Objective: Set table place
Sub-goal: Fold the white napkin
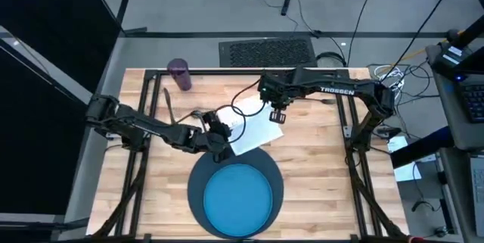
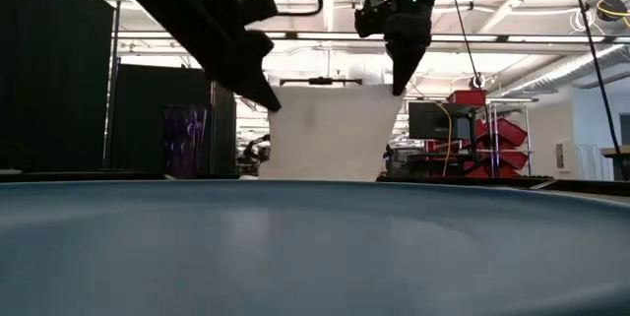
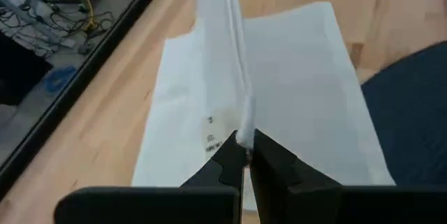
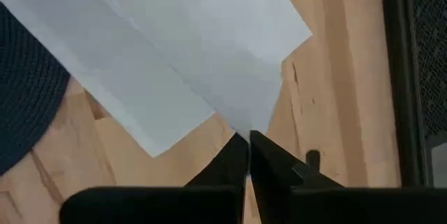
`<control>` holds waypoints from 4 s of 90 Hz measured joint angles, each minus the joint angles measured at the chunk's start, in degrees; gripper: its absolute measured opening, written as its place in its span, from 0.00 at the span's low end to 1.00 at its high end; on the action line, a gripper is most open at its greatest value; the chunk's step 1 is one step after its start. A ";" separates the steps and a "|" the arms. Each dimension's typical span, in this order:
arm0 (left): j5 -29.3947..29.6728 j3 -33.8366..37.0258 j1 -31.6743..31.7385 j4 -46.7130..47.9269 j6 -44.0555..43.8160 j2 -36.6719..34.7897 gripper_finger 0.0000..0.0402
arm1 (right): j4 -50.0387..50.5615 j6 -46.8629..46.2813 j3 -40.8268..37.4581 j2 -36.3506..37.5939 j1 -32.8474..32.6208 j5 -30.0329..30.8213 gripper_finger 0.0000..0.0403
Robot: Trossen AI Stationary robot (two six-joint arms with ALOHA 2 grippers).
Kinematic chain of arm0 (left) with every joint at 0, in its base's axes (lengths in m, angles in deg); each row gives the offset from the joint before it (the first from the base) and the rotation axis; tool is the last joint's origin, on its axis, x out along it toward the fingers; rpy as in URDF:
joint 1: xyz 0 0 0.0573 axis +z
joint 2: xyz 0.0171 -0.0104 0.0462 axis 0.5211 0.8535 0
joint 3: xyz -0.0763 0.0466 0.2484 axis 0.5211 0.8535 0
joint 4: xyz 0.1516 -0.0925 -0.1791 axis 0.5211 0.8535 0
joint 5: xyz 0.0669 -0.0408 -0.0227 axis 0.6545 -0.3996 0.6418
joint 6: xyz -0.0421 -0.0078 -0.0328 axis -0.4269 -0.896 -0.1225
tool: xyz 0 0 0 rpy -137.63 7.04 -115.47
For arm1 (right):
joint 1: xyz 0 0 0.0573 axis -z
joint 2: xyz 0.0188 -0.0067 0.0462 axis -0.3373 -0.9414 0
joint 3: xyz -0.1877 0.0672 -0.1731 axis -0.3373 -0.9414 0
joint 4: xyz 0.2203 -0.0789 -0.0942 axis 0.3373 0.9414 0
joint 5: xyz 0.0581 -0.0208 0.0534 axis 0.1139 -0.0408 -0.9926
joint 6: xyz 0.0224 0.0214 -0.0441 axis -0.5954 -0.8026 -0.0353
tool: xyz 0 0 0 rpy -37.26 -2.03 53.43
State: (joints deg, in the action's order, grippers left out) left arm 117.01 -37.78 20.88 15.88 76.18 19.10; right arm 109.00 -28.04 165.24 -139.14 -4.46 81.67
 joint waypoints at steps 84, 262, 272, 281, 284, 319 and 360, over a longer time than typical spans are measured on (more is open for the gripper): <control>-2.65 -2.56 -2.30 3.40 3.06 -0.51 0.00 | 0.22 -5.96 -7.76 0.00 -2.82 -3.96 0.00; -9.98 -0.04 1.53 -1.17 7.28 -0.52 0.29 | -19.13 11.66 -13.30 0.01 -2.47 -9.91 0.29; -9.62 -0.05 1.55 -3.52 9.54 -0.50 0.29 | -17.20 11.73 -13.60 0.35 -2.05 -10.47 0.29; -9.60 -0.47 1.55 -3.93 11.73 -0.87 0.29 | -14.72 12.08 -13.65 2.82 -1.53 -10.49 0.29; -9.59 -0.71 1.55 -3.95 12.37 -1.22 0.29 | -14.27 12.26 -13.64 4.25 -1.24 -10.50 0.29; -9.23 -1.33 5.56 -15.03 18.81 -7.11 0.29 | -37.90 8.42 -40.83 39.53 4.68 -10.56 0.29; -18.62 -1.28 8.52 -9.99 13.73 -5.95 0.29 | -65.12 -1.13 -63.66 46.42 5.04 -10.17 0.29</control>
State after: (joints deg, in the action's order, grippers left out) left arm 98.39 -39.06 29.41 5.88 89.90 13.15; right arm 43.87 -29.17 101.58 -92.72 0.58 71.51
